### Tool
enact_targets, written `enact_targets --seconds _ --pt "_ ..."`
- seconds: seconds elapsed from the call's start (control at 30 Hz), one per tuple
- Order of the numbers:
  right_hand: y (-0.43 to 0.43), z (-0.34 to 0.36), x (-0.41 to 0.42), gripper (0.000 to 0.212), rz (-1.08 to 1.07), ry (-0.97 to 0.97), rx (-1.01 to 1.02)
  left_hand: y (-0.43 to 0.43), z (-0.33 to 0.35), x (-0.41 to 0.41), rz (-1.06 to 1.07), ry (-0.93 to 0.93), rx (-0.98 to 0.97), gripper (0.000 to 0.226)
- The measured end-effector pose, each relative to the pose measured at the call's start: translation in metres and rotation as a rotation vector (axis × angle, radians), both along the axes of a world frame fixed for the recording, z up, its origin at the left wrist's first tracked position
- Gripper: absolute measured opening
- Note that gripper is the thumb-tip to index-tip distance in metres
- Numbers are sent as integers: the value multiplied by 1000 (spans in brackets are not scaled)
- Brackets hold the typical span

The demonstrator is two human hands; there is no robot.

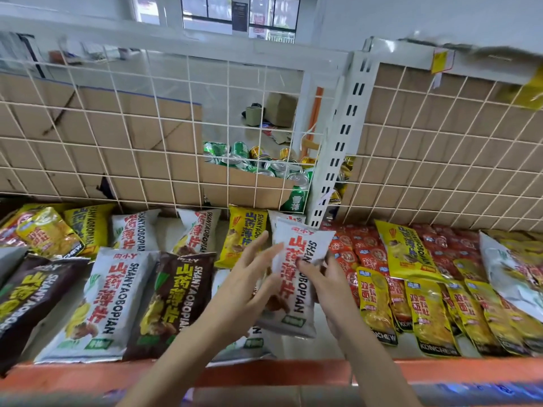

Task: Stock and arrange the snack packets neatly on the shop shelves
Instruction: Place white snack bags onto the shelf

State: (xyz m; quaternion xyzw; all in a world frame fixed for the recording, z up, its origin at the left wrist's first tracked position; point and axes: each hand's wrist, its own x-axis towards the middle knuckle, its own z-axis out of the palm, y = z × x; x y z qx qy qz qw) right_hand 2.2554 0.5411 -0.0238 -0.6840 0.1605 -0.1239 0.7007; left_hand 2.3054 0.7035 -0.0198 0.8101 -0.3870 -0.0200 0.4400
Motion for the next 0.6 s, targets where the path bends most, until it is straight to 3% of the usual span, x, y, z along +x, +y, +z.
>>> enact_targets --seconds 0.07,0.2,0.4,0.5,0.6 --pt "-10 -5 -8 32 -24 23 -57 8 -5 1 69 -31 36 46" --pt "-28 -28 -19 70 -57 138 -79 31 -19 7 285 -172 204 54" --pt "-24 -41 -21 49 29 242 -79 51 -31 6 439 -179 412 68" --pt "-19 -48 -16 81 25 282 -272 53 -33 4 470 -186 445 69" --pt "-17 -47 -18 73 2 310 -584 57 -33 3 484 -155 482 74"
